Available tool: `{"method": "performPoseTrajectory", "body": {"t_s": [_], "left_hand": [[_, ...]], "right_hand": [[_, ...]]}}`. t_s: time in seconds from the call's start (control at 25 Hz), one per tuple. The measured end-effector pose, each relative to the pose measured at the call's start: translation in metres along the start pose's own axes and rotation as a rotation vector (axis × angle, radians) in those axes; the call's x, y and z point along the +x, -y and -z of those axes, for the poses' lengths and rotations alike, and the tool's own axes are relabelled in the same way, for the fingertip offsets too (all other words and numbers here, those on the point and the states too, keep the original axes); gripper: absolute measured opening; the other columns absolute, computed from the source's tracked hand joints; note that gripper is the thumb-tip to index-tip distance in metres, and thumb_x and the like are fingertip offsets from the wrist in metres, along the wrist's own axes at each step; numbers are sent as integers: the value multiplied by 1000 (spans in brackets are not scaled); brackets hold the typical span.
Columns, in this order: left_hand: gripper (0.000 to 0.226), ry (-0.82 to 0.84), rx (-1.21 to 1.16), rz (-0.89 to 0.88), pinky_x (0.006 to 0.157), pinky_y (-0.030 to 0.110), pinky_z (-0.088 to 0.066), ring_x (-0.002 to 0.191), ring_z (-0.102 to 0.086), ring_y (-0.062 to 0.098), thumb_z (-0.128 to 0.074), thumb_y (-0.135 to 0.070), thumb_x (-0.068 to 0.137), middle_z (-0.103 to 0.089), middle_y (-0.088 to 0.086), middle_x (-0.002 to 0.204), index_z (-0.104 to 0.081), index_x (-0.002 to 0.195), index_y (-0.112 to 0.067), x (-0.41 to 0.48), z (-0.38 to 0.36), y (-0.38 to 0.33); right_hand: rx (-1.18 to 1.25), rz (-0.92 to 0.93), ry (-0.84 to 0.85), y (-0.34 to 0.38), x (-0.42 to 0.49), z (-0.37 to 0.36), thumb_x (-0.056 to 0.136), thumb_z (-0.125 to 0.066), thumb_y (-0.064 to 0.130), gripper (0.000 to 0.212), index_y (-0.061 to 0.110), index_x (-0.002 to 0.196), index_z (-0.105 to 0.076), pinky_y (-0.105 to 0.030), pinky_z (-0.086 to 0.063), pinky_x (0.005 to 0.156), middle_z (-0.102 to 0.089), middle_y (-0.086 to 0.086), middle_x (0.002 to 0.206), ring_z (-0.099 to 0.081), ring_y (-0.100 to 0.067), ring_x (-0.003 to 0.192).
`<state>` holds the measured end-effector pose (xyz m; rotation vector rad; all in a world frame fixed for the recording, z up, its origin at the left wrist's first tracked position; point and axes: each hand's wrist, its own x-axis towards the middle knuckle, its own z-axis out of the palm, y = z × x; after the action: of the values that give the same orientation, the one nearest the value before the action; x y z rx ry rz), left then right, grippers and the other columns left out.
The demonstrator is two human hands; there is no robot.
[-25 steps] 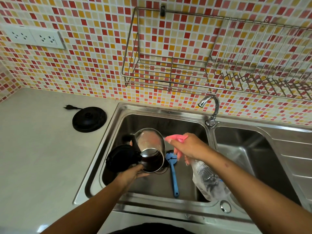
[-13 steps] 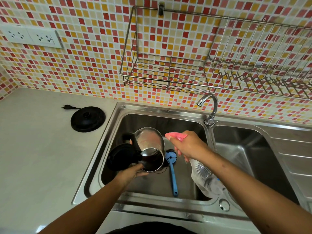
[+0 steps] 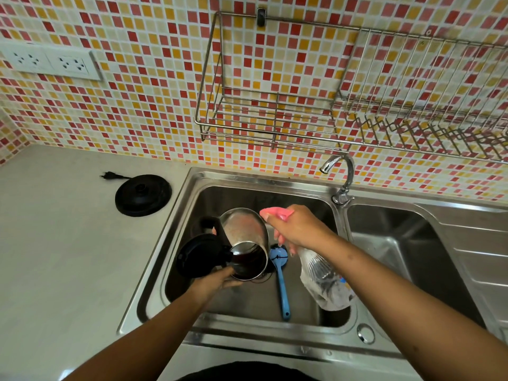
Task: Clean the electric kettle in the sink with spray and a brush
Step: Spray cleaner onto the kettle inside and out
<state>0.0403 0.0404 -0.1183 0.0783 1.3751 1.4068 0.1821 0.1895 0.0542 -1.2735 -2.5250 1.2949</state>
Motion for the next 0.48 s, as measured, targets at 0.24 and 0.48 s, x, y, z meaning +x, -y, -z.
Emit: {"method": "performPoseTrajectory", "body": {"t_s": [0.24,0.48], "left_hand": [[36,37,39,8,84,47,-56,84,-74,23,-56,3,91,-64,18,118,-54,127,0,-2,1,-1],[37,100,110,-26,101,56,-46,99,-70,32,-60,-2,90,-64,23,123,-57,127,1,-3,9,-12]], "right_hand": [[43,-35,-39,1,8,3,95,-50,43,26,33,108,-69,-24,-50,45,-67,-15,68,-57,-21,43],[78,-24,9,-12,0,15,96,-49,43,29,34,120,-63,-21,-51,46,-68,-14,74,-56,-15,40]]}}
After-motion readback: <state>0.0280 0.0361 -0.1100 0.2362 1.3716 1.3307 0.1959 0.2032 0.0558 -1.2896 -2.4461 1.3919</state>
